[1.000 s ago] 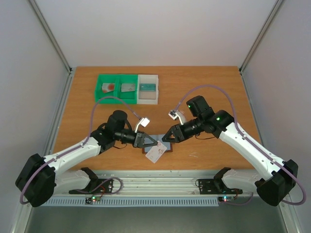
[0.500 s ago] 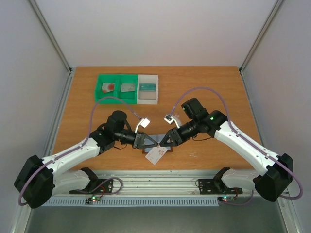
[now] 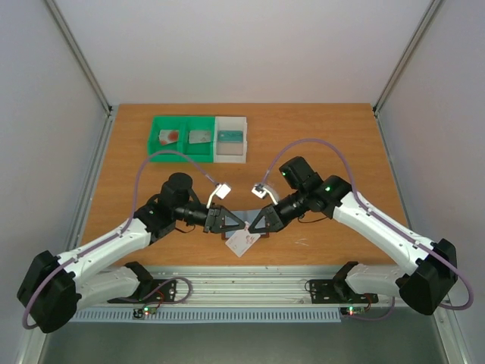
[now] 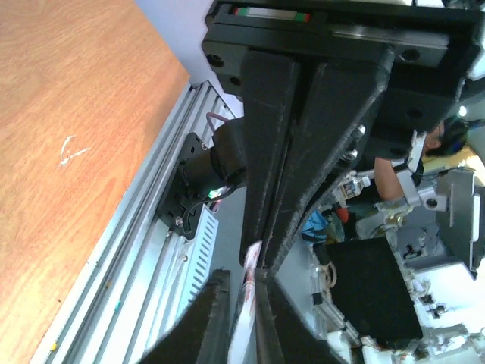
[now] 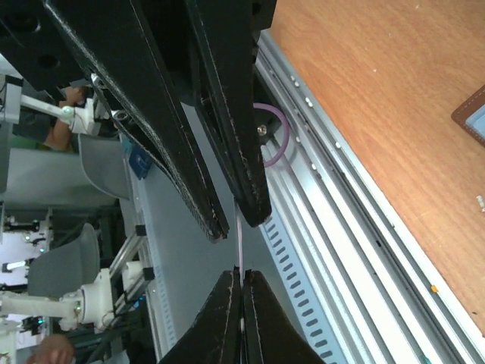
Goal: Take the credit cards out of the card holder
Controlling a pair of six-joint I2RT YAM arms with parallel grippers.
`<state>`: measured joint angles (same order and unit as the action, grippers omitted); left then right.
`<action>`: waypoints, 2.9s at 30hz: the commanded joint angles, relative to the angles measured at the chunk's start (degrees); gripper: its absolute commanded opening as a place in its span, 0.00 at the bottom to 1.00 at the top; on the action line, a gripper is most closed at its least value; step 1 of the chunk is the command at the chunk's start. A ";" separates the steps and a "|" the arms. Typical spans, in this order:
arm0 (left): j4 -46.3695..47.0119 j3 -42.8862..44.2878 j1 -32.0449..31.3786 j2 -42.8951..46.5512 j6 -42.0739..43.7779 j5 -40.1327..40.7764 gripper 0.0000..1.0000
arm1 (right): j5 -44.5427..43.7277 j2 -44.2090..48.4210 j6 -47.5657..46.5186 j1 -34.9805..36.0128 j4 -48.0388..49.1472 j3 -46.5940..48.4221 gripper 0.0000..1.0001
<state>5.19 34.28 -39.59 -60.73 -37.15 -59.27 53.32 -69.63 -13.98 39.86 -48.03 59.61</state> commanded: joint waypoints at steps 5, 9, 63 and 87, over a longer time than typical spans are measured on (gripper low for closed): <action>-2.15 5.04 -0.30 4.72 -1.21 10.68 0.39 | -2.07 5.53 8.09 -0.06 8.51 -3.30 0.01; -3.69 6.42 -0.30 9.63 -4.03 20.73 0.56 | -6.20 7.35 15.84 -0.42 15.70 -2.69 0.01; 13.31 -2.53 -0.28 18.45 -23.47 38.85 0.00 | -24.55 15.45 51.10 -0.66 55.69 -14.69 0.03; -16.21 9.97 2.47 15.81 -4.10 45.64 0.00 | -30.33 25.43 33.72 -0.71 29.26 -14.71 0.99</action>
<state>-5.50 41.28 -38.89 -43.38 -47.59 -16.23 24.71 -45.60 24.53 39.18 -13.67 44.03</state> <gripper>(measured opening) 0.010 0.985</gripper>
